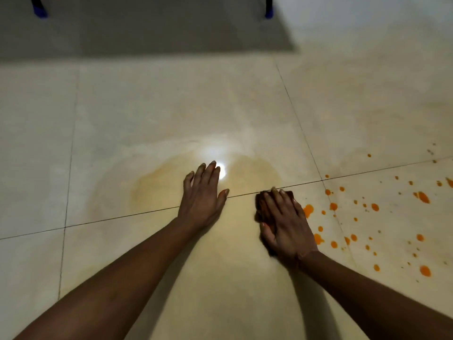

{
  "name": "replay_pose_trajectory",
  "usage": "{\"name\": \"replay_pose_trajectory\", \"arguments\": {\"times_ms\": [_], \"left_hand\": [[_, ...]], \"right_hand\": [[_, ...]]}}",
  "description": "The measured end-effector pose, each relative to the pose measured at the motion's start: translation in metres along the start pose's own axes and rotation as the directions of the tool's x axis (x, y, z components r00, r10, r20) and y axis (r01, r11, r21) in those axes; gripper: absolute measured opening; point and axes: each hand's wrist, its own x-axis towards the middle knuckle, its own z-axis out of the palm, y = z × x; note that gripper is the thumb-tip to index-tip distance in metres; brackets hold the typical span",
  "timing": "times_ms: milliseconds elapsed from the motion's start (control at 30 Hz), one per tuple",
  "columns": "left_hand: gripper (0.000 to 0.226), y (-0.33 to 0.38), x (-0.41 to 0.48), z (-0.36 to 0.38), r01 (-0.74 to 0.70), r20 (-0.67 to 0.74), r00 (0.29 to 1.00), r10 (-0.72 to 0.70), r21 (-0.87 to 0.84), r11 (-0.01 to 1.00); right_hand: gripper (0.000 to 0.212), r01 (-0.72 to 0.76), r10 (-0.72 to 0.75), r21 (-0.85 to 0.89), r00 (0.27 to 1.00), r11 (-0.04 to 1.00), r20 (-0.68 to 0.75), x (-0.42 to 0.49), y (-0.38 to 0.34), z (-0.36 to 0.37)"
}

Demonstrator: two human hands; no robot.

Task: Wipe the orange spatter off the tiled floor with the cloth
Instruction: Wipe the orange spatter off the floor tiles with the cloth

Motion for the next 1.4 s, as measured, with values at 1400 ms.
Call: {"name": "replay_pose_trajectory", "arguments": {"times_ms": [1400], "left_hand": [[0.070, 0.112, 0.012, 0.041, -0.279, 0.079, 0.960, 0.270, 0.145, 0.949]], "right_hand": [[0.076, -0.196, 0.199, 0.044, 0.977, 0.980, -0.080, -0.088, 0.081, -0.001]]}}
